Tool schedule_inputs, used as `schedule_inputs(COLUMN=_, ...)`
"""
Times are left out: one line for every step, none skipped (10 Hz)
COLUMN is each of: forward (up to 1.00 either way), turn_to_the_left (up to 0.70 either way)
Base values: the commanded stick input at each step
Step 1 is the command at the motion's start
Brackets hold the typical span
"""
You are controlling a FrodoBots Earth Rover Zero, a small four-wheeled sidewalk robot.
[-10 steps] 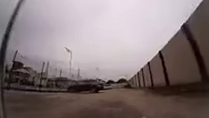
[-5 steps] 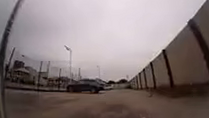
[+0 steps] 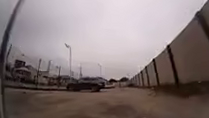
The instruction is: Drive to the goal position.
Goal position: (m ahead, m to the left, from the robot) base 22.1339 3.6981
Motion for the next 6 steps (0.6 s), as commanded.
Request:
schedule_inputs(forward=0.98, turn_to_the_left=0.04)
schedule_inputs(forward=0.98, turn_to_the_left=0.04)
schedule_inputs(forward=0.98, turn_to_the_left=0.04)
schedule_inputs(forward=0.98, turn_to_the_left=0.04)
schedule_inputs(forward=0.98, turn_to_the_left=0.04)
schedule_inputs(forward=0.98, turn_to_the_left=0.04)
